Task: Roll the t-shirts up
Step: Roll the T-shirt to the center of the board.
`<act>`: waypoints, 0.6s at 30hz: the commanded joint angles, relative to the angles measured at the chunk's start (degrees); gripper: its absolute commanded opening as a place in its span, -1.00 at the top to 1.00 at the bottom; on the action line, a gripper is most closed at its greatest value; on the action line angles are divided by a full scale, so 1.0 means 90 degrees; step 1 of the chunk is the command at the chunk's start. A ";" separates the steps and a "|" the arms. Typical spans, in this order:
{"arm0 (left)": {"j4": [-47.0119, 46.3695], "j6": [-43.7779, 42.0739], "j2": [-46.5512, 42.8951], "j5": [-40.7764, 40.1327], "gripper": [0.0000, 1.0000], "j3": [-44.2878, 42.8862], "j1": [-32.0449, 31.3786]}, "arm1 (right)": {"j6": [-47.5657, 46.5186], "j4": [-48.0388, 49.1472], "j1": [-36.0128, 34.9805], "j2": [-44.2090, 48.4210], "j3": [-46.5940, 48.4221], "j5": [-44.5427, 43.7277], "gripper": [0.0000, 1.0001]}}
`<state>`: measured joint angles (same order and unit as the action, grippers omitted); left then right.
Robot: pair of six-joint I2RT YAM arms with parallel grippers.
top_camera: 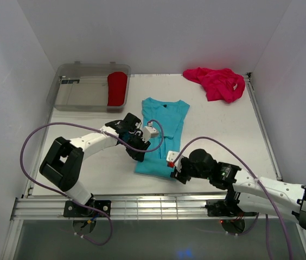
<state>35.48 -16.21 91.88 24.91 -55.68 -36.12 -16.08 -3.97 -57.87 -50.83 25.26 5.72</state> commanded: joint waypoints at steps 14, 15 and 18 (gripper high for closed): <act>0.0168 -0.0348 -0.0414 0.0104 0.17 -0.0004 0.0361 | -0.0792 0.0626 -0.1520 -0.1246 -0.0287 -0.2344 -0.69; 0.0188 -0.0357 -0.0433 0.0113 0.17 -0.0024 0.0371 | -0.0782 0.0694 -0.1510 -0.1344 -0.0258 -0.2373 -0.68; 0.0227 -0.0387 -0.0423 0.0143 0.17 -0.0005 0.0361 | -0.0646 0.0753 -0.1520 -0.1539 -0.0179 -0.2675 -0.66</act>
<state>36.99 -18.83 90.96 24.84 -55.86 -33.10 -22.24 0.01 -71.07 -63.09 21.80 -14.20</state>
